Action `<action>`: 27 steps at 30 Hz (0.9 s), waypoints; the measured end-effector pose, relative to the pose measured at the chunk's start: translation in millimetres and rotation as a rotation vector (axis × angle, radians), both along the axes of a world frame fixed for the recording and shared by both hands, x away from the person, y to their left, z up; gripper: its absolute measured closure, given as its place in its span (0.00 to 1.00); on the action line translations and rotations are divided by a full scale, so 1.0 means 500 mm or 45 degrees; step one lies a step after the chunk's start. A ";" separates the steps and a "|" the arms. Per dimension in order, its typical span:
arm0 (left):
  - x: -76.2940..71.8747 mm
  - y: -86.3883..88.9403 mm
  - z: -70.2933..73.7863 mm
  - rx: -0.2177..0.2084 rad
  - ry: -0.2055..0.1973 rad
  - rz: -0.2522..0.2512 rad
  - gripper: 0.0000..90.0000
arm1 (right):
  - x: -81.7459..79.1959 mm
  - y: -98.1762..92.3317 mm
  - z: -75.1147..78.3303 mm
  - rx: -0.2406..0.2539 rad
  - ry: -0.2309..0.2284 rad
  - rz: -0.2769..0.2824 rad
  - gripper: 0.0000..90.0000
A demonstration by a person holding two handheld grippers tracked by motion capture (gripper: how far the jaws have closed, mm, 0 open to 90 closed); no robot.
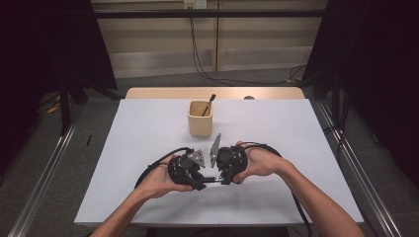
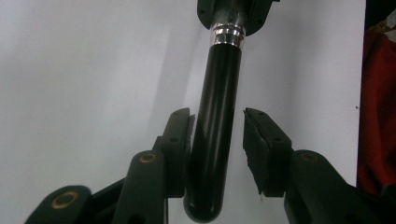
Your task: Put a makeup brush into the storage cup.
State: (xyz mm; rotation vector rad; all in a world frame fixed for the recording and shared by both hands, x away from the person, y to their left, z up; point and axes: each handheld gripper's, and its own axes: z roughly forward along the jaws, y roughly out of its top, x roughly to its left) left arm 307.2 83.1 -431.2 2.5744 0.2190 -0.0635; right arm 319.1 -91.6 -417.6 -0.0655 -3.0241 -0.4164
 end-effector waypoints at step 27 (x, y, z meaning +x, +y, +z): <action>0.006 0.003 0.000 -0.008 0.043 0.001 0.83 | 0.000 -0.006 0.000 0.052 -0.041 0.012 0.63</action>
